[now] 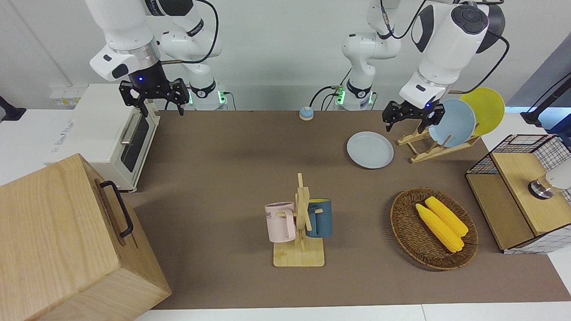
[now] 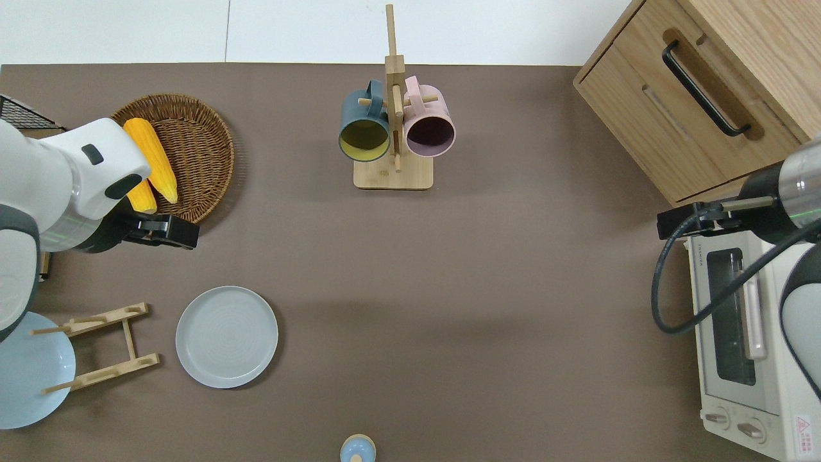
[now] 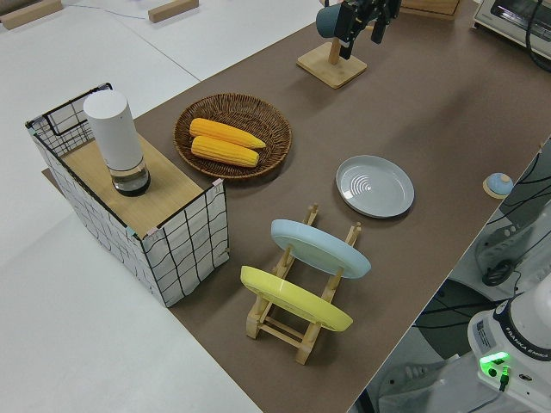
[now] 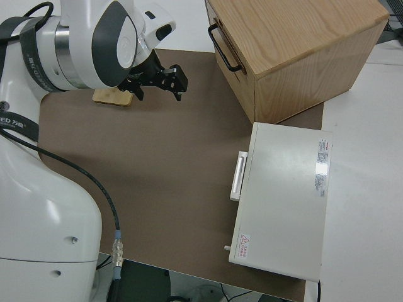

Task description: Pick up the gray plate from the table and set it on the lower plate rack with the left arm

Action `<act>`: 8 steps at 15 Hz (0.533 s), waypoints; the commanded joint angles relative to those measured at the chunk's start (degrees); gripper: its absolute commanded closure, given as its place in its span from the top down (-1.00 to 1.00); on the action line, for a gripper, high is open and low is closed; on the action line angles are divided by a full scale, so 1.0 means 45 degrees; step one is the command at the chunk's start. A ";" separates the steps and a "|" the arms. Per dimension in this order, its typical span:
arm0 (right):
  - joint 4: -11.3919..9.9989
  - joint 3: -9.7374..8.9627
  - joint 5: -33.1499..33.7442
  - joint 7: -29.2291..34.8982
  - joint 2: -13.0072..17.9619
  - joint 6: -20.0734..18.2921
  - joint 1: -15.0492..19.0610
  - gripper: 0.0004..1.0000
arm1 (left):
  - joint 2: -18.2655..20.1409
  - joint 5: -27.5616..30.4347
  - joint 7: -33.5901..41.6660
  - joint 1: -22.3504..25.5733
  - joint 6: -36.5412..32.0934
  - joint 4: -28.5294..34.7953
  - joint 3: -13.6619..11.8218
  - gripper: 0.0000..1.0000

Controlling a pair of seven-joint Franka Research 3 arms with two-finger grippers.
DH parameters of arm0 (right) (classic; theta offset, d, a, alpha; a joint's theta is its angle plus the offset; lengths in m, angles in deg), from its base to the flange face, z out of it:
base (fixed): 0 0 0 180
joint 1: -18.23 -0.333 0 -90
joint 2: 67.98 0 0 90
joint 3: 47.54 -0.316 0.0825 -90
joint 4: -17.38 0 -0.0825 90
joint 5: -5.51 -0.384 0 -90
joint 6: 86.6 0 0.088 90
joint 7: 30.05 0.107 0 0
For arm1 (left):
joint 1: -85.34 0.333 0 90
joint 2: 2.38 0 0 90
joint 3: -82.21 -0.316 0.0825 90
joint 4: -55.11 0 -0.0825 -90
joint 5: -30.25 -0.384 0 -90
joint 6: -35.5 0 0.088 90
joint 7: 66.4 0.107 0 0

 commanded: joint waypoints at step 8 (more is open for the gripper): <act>0.0254 -0.0266 0.0039 0.0168 -0.0121 -0.0205 0.0285 0.97 | 0.0162 -0.0042 0.0056 -0.0161 0.0010 0.0057 -0.0061 1.00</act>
